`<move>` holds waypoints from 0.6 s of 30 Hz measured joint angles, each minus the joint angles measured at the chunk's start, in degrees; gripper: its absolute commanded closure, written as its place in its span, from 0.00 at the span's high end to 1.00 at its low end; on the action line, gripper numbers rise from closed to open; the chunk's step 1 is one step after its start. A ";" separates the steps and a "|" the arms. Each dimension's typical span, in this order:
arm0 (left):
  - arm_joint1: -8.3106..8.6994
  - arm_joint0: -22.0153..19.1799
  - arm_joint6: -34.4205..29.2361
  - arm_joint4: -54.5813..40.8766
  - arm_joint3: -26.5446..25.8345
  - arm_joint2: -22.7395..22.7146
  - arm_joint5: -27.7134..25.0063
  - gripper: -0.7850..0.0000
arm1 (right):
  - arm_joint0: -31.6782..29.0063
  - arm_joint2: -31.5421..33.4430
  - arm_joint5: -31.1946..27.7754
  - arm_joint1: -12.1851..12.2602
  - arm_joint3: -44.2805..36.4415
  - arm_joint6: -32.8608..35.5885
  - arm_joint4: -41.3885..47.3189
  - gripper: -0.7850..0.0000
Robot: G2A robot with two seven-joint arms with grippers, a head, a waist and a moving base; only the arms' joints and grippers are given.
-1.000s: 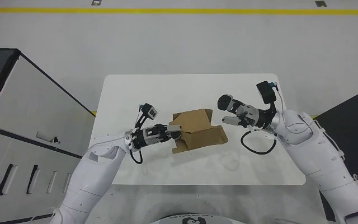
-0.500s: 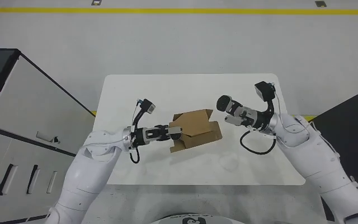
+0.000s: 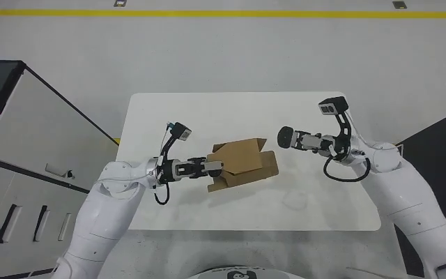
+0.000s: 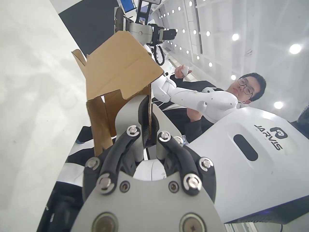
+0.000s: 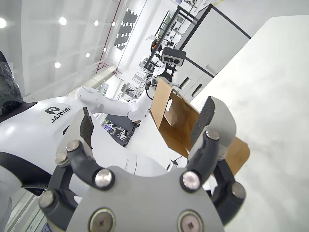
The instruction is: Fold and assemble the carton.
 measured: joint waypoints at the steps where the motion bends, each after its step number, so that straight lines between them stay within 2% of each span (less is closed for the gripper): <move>1: 0.00 0.00 0.01 0.03 0.00 0.00 0.00 0.00 | 0.00 0.00 -0.05 0.00 -0.01 -0.12 -0.04 1.00; 6: 0.02 0.04 0.83 1.31 -0.88 0.48 0.65 0.00 | -0.63 -0.83 1.67 -0.22 -0.95 0.08 0.72 1.00; 10: 0.07 -0.77 -0.38 0.40 -1.68 1.44 0.20 0.00 | -0.41 -1.72 4.86 -0.59 -0.26 4.43 2.99 1.00; 13: 0.15 -1.65 -1.29 0.30 -1.51 1.82 -0.10 0.00 | 0.14 -2.39 6.85 -0.97 0.76 7.62 4.91 0.95; 15: 0.19 -2.20 -1.52 0.69 -1.31 2.18 -0.21 0.00 | 0.62 -2.84 8.04 -1.27 1.22 8.80 5.30 0.85; 18: 0.22 -2.88 -1.14 0.96 -0.87 2.61 -0.21 0.00 | 1.26 -3.43 9.23 -1.73 1.56 9.96 5.58 0.86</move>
